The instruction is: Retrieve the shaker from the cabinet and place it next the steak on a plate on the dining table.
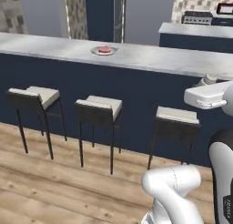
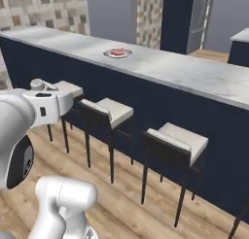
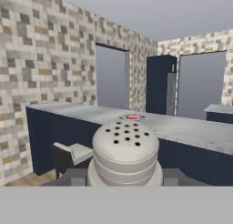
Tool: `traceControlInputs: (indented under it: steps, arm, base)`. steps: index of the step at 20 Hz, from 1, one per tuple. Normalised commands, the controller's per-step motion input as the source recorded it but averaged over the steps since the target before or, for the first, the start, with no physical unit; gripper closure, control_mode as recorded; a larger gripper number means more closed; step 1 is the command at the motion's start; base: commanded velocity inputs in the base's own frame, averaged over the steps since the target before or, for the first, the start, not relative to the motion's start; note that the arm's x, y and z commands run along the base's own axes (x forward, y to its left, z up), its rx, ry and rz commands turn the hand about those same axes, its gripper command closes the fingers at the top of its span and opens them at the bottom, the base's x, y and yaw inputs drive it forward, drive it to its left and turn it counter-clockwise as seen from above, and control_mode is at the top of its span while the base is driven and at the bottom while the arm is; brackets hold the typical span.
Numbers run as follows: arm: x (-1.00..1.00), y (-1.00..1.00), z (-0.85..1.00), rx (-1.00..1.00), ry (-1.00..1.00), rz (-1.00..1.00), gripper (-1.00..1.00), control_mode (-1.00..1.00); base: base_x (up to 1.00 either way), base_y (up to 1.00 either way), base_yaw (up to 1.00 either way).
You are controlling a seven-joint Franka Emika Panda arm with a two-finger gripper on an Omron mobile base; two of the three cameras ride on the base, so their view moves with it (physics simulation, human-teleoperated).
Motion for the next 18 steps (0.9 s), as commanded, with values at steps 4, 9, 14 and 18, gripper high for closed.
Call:
traceControlInputs:
  steps: [4,9,14,18]
  arm:
    - [0.0,0.0,0.0,0.0,0.0,0.0,1.0,1.0]
    - [0.0,0.0,0.0,0.0,0.0,0.0,1.0,1.0]
    - [0.0,0.0,0.0,0.0,0.0,0.0,1.0,1.0]
    - [0.0,0.0,0.0,0.0,0.0,0.0,1.0,1.0]
  base:
    - [0.01,1.0,-0.41]
    - [0.26,0.91,-0.35]
    - [0.57,0.68,-0.25]
    - [0.98,0.06,-0.12]
